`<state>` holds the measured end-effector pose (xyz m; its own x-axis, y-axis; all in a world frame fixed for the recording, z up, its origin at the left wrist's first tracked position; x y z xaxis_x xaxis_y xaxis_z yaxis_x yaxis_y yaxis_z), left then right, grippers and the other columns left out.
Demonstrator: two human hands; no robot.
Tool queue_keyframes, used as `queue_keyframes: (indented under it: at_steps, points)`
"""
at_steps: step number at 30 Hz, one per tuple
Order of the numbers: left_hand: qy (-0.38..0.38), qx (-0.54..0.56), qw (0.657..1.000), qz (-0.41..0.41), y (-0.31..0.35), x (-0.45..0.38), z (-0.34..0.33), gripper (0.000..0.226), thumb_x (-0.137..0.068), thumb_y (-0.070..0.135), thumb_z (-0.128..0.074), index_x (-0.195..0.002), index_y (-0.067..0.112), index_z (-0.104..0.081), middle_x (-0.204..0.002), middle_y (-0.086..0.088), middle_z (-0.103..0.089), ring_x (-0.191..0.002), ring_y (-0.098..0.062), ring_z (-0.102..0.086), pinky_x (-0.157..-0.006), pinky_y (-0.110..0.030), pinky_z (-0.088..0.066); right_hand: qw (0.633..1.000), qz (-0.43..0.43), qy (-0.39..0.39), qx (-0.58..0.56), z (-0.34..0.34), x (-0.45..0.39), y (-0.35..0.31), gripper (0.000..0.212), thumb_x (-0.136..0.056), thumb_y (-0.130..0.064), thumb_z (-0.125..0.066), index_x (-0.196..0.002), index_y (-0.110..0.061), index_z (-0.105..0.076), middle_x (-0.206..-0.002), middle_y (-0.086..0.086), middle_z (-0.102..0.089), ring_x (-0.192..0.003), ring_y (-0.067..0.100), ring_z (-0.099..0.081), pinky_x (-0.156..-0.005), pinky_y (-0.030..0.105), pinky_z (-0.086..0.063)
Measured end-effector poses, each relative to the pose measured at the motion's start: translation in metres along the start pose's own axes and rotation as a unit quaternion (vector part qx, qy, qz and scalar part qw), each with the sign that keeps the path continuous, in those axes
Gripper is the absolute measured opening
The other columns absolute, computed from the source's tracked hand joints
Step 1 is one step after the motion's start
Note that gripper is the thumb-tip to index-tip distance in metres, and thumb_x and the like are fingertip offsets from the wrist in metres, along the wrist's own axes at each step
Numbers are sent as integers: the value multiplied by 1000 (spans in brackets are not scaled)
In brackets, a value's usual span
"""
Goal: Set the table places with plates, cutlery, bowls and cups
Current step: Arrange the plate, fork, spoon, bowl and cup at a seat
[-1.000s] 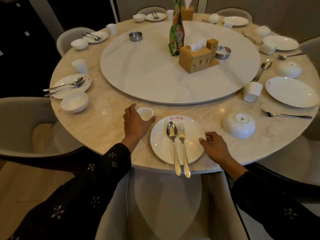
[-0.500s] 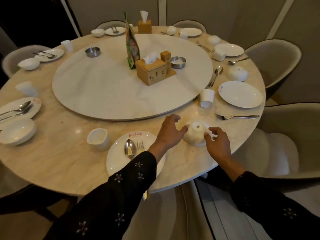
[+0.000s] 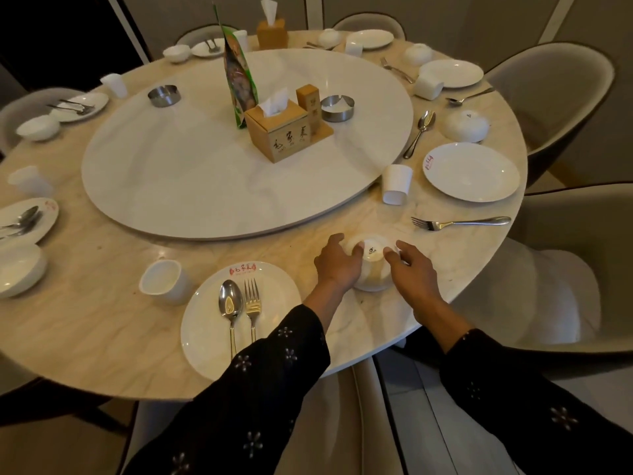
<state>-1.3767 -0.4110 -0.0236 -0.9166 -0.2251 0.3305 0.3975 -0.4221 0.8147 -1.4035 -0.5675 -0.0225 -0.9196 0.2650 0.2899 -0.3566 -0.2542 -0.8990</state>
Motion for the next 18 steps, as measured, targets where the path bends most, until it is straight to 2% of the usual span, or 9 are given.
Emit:
queue_keyframes:
  at_steps: [2,4,6,8,10,11,13,15,18]
  points:
    - [29,103,993,49,-5,4,8,48,-93,40,-57,-136,21,-47,-136,-3,-52,-124,-25,-50,-104,-37,-43,1000,-5,5,-19,0,4,2,47,-93,-41,-55,-136,-22,-51,-139,5,-53,-123,20,-51,-94,28,-39]
    - [41,208,972,105,-10,9,11,40,-93,33,-59,-130,19,-53,-127,1,-54,-118,-24,-53,-99,-35,-46,999,-9,10,-40,-3,8,3,46,-94,-41,-55,-135,-22,-52,-138,5,-54,-123,20,-51,-95,28,-40]
    - [18,304,942,141,-12,15,12,26,-91,27,-62,-114,16,-64,-124,-3,-61,-112,-25,-58,-97,-40,-49,999,-10,13,-51,-8,15,3,46,-94,-42,-54,-135,-22,-52,-137,4,-54,-122,20,-51,-96,29,-40]
    - [-16,362,921,140,-11,22,14,15,-89,21,-67,-101,12,-69,-118,-9,-66,-109,-28,-61,-98,-44,-50,998,-7,14,-58,-13,21,4,47,-94,-45,-52,-135,-22,-52,-136,2,-55,-119,19,-52,-93,28,-42]
    - [-47,393,911,115,-8,29,22,25,-85,17,-72,-107,6,-69,-117,-11,-67,-110,-29,-63,-99,-45,-50,996,-18,10,-85,-17,28,4,46,-95,-47,-48,-132,-21,-53,-131,2,-57,-114,19,-55,-88,30,-46]
    - [-63,386,916,90,-5,32,28,32,-83,17,-74,-112,5,-68,-117,-12,-67,-111,-29,-63,-98,-45,-50,994,-28,2,-104,-20,31,3,44,-96,-47,-45,-129,-20,-55,-128,4,-58,-111,19,-56,-86,33,-49]
    - [-96,306,947,13,4,42,42,37,-81,21,-75,-116,9,-67,-117,-8,-68,-108,-25,-64,-95,-43,-53,988,-60,-30,-141,-28,38,1,41,-98,-48,-40,-124,-20,-55,-122,8,-59,-108,25,-59,-81,39,-55]
    - [-117,173,975,-79,16,59,58,32,-82,24,-75,-111,15,-69,-109,-1,-69,-98,-15,-65,-85,-31,-56,973,-109,-71,-192,-36,49,-2,47,-98,-53,-37,-125,-18,-51,-114,13,-60,-104,33,-62,-74,40,-57]
    - [-146,43,966,-207,30,90,79,26,-82,21,-75,-106,14,-70,-101,2,-70,-88,-4,-64,-70,-12,-46,929,-182,-149,-285,-48,73,-9,67,-90,-66,-39,-120,-8,-53,-110,20,-62,-96,39,-65,-79,48,-56]
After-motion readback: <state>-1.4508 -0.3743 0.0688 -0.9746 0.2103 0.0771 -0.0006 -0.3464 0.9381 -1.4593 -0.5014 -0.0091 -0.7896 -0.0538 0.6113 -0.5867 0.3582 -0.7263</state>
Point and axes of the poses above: each hand's wrist, its own x-axis away from the middle knuckle, its own z-axis out of the back of the hand, y = z × x, the point moved 6 cm from there along -x, towards the middle knuckle
